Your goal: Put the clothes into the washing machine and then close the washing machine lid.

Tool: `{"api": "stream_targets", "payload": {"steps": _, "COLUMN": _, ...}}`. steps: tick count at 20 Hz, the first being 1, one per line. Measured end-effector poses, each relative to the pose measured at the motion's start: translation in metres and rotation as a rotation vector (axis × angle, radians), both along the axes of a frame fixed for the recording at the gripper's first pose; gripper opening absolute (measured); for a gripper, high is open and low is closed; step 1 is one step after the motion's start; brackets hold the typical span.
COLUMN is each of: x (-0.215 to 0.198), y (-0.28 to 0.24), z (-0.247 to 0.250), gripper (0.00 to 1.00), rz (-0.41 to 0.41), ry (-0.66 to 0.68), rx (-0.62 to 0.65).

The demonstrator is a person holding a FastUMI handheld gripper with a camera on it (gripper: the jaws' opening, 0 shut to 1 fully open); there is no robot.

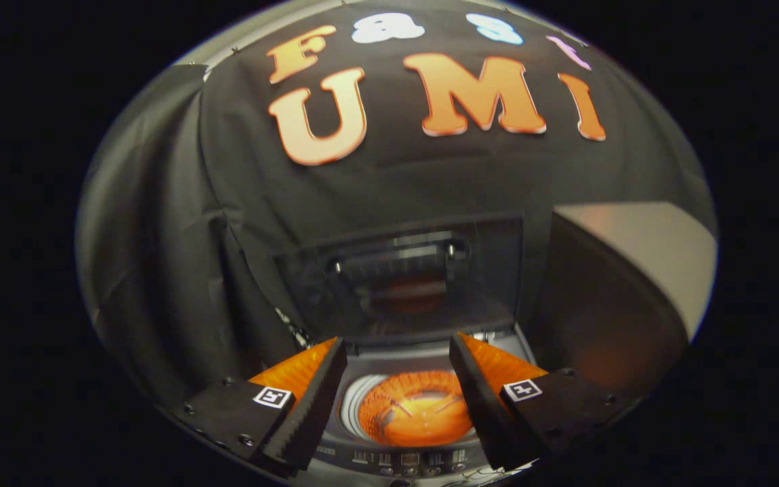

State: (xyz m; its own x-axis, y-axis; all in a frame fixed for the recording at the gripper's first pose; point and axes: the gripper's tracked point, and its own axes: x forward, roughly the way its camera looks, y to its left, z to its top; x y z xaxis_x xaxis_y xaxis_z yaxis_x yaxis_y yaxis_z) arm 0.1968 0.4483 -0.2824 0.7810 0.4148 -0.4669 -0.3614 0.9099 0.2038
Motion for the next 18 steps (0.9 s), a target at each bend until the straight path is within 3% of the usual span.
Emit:
{"api": "stream_targets", "payload": {"steps": 3, "x": 0.028, "y": 0.007, "z": 0.051, "gripper": 0.98, "rz": 0.01, "ry": -0.092, "rx": 0.03}}
{"api": "stream_targets", "payload": {"steps": 8, "x": 0.08, "y": 0.007, "z": 0.094, "gripper": 0.98, "rz": -0.001, "ry": -0.146, "rx": 0.048}}
{"api": "stream_targets", "payload": {"steps": 12, "x": 0.151, "y": 0.009, "z": 0.08, "gripper": 0.98, "rz": -0.013, "ry": -0.141, "rx": -0.047}}
{"api": "stream_targets", "payload": {"steps": 18, "x": 0.207, "y": 0.017, "z": 0.041, "gripper": 0.98, "rz": -0.023, "ry": -0.084, "rx": -0.095}}
